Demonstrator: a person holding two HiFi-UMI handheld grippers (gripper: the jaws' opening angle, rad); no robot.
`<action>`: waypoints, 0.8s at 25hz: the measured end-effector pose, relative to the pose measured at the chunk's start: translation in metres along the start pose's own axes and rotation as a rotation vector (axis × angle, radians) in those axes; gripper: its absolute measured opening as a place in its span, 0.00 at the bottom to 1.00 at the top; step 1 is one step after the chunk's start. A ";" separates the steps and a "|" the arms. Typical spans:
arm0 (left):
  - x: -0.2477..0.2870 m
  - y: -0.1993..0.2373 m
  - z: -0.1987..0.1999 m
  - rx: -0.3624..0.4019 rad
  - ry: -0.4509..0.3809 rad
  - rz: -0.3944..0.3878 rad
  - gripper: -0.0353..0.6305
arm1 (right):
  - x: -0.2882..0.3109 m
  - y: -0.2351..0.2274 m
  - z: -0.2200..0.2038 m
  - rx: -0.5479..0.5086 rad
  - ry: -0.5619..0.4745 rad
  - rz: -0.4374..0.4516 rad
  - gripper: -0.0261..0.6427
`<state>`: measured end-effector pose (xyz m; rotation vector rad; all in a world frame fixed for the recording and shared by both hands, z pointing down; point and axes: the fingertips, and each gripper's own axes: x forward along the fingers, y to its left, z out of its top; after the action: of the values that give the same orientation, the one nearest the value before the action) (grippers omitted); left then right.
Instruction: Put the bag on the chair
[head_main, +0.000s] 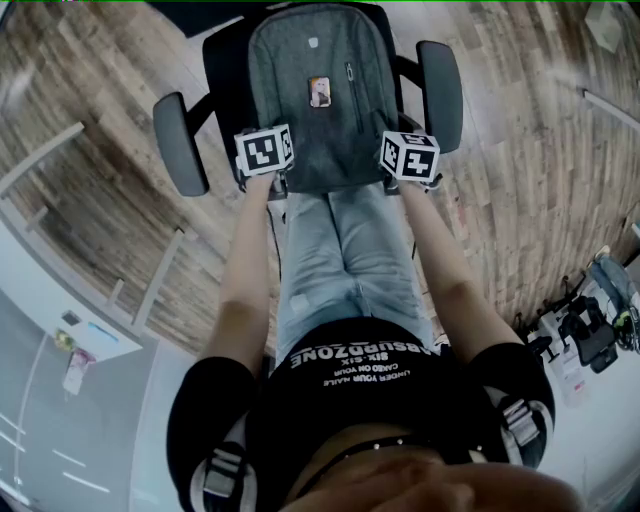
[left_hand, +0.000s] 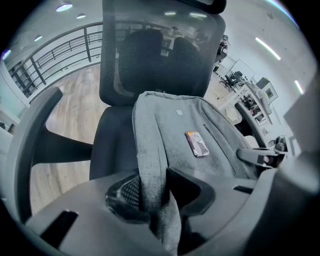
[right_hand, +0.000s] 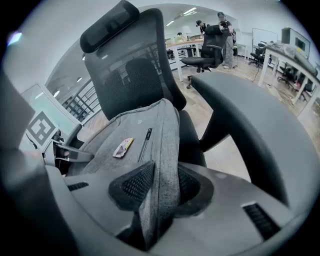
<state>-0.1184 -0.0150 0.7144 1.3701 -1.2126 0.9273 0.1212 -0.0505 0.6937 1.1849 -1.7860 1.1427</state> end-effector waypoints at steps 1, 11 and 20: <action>0.002 0.000 -0.001 -0.003 0.002 -0.002 0.22 | 0.001 -0.001 -0.001 0.000 0.002 -0.002 0.20; 0.016 0.004 -0.003 0.002 0.005 0.003 0.22 | 0.014 -0.006 -0.009 0.000 0.018 -0.030 0.21; 0.026 0.006 -0.009 -0.011 0.012 0.000 0.22 | 0.025 -0.012 -0.016 -0.001 0.037 -0.054 0.23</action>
<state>-0.1181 -0.0105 0.7425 1.3542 -1.2071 0.9257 0.1254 -0.0460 0.7247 1.1965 -1.7170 1.1258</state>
